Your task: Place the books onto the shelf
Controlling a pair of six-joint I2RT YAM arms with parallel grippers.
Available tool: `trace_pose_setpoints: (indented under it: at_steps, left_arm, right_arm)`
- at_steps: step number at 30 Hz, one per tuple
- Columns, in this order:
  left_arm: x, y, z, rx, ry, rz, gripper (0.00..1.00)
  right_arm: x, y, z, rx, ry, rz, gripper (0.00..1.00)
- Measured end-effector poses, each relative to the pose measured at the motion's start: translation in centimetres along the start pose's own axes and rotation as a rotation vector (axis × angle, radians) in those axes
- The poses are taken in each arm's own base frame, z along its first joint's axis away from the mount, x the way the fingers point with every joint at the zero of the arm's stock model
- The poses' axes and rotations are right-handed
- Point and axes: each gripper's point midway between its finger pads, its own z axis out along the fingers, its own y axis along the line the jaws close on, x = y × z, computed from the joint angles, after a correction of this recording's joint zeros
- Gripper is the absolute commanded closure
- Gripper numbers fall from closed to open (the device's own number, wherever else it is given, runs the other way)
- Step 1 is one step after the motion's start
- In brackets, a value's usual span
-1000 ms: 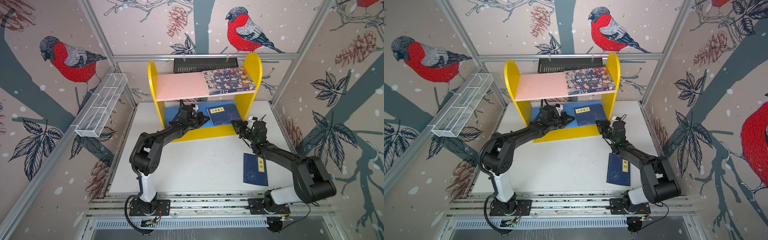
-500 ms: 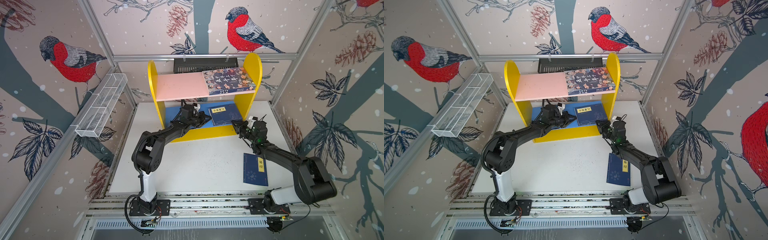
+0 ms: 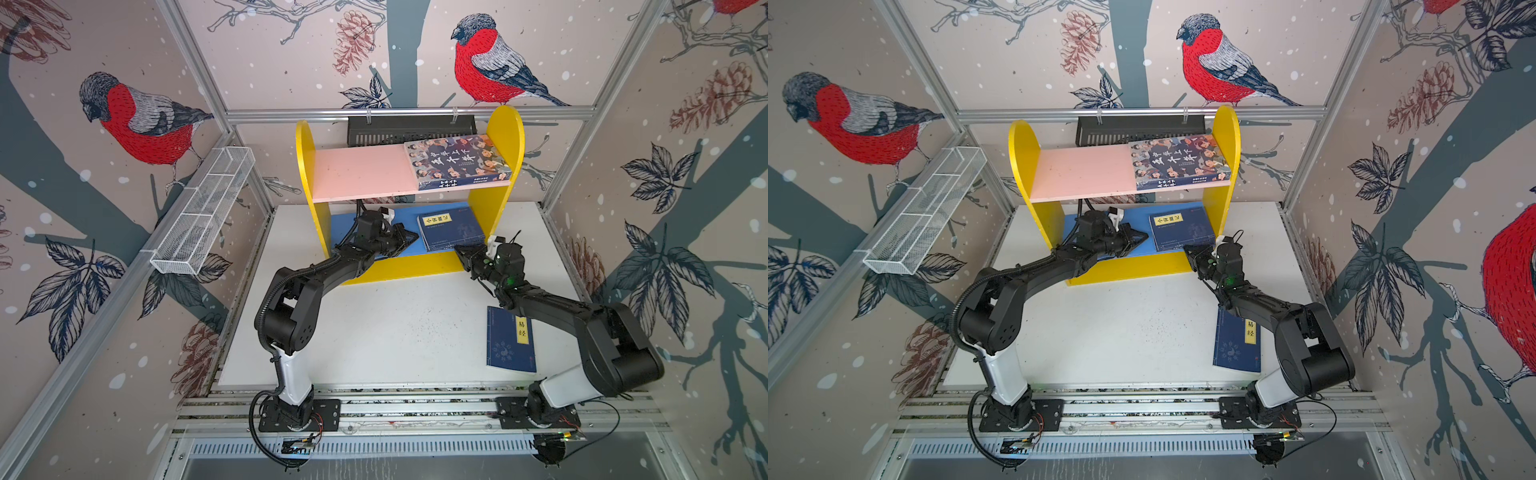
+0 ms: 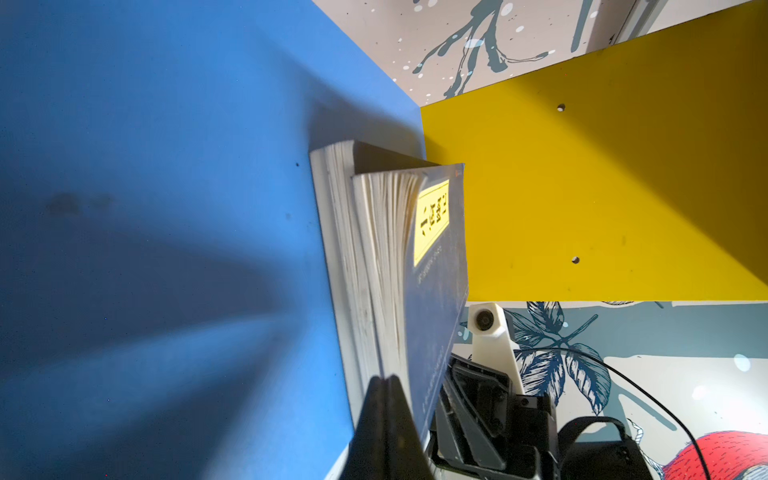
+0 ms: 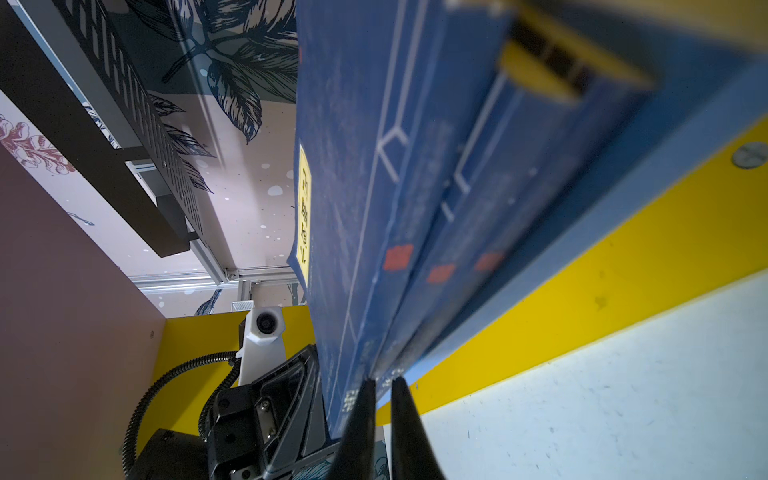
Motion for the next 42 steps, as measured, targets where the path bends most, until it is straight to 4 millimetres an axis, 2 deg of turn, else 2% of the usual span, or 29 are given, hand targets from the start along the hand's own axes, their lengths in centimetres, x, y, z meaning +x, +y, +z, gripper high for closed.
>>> trace_pose_setpoints:
  at_steps: [12,17,24,28,30,32,34,36,39,42]
  left_arm:
    - [0.3,0.9,0.2,-0.012,0.008,-0.03,1.0]
    - [0.8,1.1,-0.4,-0.021,0.016,-0.037,1.0]
    - [1.3,-1.4,-3.4,0.006,0.023,0.017,1.0]
    - [3.2,-2.3,-4.9,0.005,0.067,0.075,0.97]
    - [5.2,-2.3,-5.7,0.004,0.109,0.094,0.92]
    - [7.0,-2.0,-6.4,0.004,0.137,0.11,0.85]
    - [8.7,-1.9,-7.2,0.009,0.163,0.119,0.78]
    - [10.0,-1.9,-8.1,0.02,0.174,0.14,0.71]
    - [10.9,-2.0,-9.4,0.04,0.166,0.171,0.64]
    - [11.8,-1.8,-10.0,0.055,0.178,0.195,0.59]
  right_arm:
    - [0.1,0.3,0.5,-0.006,0.002,0.012,0.88]
    - [0.4,0.7,-0.6,-0.02,-0.001,0.006,0.83]
    - [0.8,1.8,-4.3,0.008,-0.025,-0.066,0.55]
    - [-0.5,1.3,-7.8,0.124,-0.108,-0.121,0.4]
    - [-1.7,0.3,-9.8,0.211,-0.171,-0.147,0.34]
    - [-3.1,-1.7,-11.6,0.321,-0.22,-0.156,0.31]
    - [-4.7,-4.6,-13.5,0.45,-0.271,-0.144,0.29]
    - [-5.5,-8.4,-15.5,0.587,-0.285,-0.112,0.28]
    - [-5.5,-13.0,-18.3,0.751,-0.286,-0.05,0.27]
    - [-4.7,-15.6,-20.2,0.84,-0.266,-0.012,0.26]
